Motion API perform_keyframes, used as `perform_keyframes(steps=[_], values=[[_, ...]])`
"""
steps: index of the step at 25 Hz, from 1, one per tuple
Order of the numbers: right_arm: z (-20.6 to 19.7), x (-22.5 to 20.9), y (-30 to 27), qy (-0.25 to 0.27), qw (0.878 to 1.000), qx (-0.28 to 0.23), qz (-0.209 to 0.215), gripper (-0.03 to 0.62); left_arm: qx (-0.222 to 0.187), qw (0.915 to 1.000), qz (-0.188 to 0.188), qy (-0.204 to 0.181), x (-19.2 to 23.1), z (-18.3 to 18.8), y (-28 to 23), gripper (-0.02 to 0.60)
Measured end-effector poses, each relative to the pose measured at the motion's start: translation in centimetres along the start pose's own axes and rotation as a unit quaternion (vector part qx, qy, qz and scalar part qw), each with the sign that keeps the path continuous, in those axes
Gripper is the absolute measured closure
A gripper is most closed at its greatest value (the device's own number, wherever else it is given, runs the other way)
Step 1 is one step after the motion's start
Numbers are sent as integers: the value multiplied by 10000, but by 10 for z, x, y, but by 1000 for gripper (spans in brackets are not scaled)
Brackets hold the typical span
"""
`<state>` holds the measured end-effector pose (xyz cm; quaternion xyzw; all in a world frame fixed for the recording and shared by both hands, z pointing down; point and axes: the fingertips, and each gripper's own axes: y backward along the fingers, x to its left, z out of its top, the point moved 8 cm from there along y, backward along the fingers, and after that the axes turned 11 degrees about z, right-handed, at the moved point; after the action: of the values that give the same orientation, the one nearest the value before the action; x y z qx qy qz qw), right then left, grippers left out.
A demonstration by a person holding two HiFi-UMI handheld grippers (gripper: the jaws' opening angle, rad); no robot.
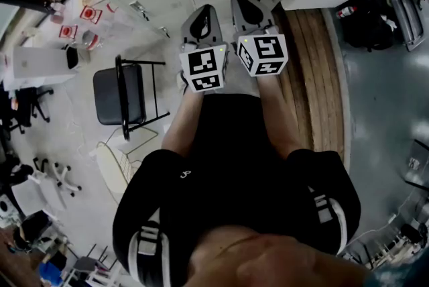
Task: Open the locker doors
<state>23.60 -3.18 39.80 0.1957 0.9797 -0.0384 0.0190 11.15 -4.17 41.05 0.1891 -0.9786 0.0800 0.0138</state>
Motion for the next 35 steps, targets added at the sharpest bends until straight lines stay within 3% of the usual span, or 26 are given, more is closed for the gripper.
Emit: perform_keyframes(steps=[10, 35], values=[[-2, -6, -10, 293, 9995, 59, -25, 576, 33, 10000, -68, -32, -3, 2, -14, 577], [-6, -24, -27, 219, 9997, 91, -22, 576, 78, 9998, -130, -88, -3, 0, -36, 577]])
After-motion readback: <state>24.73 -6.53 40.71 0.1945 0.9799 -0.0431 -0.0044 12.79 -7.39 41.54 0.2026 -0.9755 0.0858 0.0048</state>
